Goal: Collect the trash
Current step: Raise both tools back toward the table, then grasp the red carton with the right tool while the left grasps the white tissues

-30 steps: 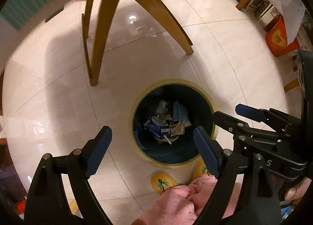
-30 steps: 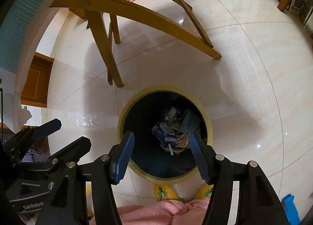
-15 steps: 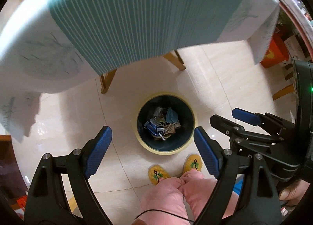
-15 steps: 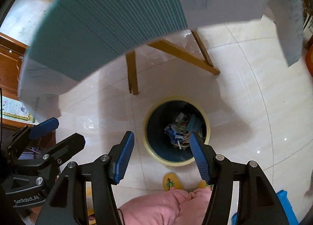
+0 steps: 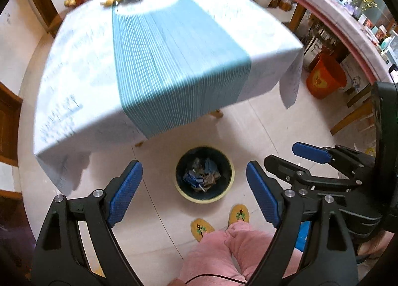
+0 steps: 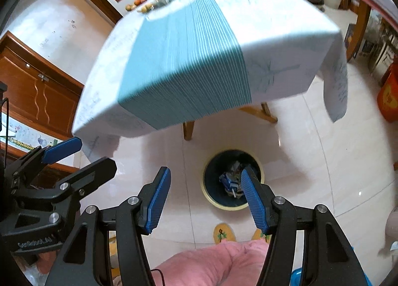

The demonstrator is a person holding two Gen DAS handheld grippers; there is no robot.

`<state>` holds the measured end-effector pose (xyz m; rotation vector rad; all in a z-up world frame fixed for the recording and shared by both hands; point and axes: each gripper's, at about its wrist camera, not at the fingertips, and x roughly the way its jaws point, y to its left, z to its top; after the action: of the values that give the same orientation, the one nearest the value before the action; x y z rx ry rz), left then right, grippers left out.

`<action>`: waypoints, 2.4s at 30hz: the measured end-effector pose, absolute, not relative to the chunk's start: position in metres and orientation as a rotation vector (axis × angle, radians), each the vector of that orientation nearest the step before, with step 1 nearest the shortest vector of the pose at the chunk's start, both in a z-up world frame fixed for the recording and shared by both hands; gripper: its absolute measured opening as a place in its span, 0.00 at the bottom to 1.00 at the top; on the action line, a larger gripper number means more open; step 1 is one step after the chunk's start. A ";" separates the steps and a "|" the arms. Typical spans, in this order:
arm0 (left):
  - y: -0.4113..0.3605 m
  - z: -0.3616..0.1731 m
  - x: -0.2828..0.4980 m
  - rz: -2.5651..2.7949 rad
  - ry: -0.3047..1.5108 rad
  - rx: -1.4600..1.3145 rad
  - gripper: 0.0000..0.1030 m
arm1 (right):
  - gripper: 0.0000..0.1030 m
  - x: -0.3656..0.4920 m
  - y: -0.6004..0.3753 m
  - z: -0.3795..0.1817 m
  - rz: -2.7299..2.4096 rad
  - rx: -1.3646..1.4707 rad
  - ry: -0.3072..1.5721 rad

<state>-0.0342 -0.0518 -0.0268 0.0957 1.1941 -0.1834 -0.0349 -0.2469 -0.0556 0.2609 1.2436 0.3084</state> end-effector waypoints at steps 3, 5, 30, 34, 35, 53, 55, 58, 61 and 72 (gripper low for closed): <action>-0.050 0.003 -0.033 -0.185 1.152 0.096 0.81 | 0.58 -0.038 -0.250 -0.033 0.305 0.266 1.214; -0.047 0.019 -0.032 -0.187 1.124 0.097 0.81 | 0.58 -0.040 -0.249 -0.016 0.299 0.266 1.192; -0.002 0.124 0.045 -0.181 0.870 0.075 0.81 | 0.58 0.035 -0.226 0.105 0.244 0.235 0.945; 0.009 0.124 0.072 -0.147 0.875 0.037 0.81 | 0.58 0.070 -0.223 0.100 0.270 0.228 0.951; 0.010 0.123 0.079 -0.138 0.878 0.032 0.81 | 0.58 0.080 -0.222 0.098 0.279 0.224 0.954; 0.014 0.063 0.332 0.122 1.050 -0.152 0.81 | 0.60 0.407 -0.230 0.051 0.601 -0.054 0.977; 0.016 0.053 0.360 0.144 1.071 -0.193 0.82 | 0.60 0.440 -0.225 0.043 0.632 -0.116 0.972; 0.023 0.037 0.389 0.181 1.099 -0.236 0.82 | 0.60 0.492 -0.210 0.025 0.702 -0.224 0.959; 0.031 0.020 0.413 0.221 1.126 -0.262 0.82 | 0.60 0.525 -0.188 0.004 0.774 -0.337 0.943; 0.058 -0.017 0.457 0.308 1.175 -0.361 0.82 | 0.65 0.564 -0.122 -0.073 0.928 -0.648 0.905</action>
<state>0.4574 0.0578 -0.0172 -0.3612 1.1749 0.3082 0.5640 -0.1219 -0.0734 -0.6478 0.9055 0.9282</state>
